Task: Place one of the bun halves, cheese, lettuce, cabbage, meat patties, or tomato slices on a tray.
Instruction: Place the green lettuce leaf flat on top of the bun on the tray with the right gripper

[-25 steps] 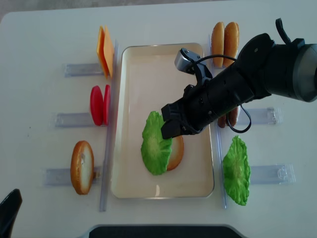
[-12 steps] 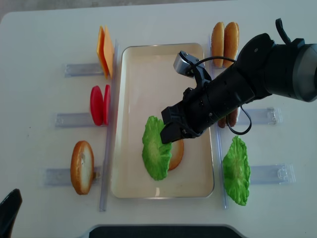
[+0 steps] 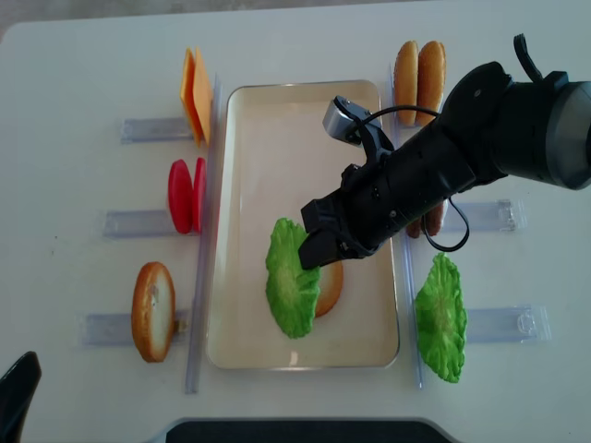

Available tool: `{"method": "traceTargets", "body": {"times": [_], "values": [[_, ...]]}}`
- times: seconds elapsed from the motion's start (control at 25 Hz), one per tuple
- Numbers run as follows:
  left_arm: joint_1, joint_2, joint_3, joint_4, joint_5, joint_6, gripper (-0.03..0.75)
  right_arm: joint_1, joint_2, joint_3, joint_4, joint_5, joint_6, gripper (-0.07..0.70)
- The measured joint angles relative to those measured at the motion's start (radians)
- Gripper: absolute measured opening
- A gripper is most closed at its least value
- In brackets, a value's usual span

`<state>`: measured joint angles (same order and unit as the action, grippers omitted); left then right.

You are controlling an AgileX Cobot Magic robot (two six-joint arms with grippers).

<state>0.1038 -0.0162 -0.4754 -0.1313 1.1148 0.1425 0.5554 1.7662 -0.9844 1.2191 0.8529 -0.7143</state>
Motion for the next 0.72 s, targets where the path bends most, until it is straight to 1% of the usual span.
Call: {"method": "traceTargets", "body": {"times": [0.16,0.24,0.36,0.72], "values": [[0.000,0.000,0.000,0.000,0.000,0.000,0.391,-0.057,0.000,0.000,0.001,0.038,0.000,0.006],[0.000,0.000,0.000,0.000,0.000,0.000,0.391,-0.073,0.000,0.000,0.001,0.048,0.000,0.006],[0.000,0.000,0.000,0.000,0.000,0.000,0.391,-0.075,0.000,0.000,0.005,0.057,0.000,0.006],[0.000,0.000,0.000,0.000,0.000,0.000,0.391,-0.070,0.000,0.000,0.044,0.057,-0.001,0.006]]}}
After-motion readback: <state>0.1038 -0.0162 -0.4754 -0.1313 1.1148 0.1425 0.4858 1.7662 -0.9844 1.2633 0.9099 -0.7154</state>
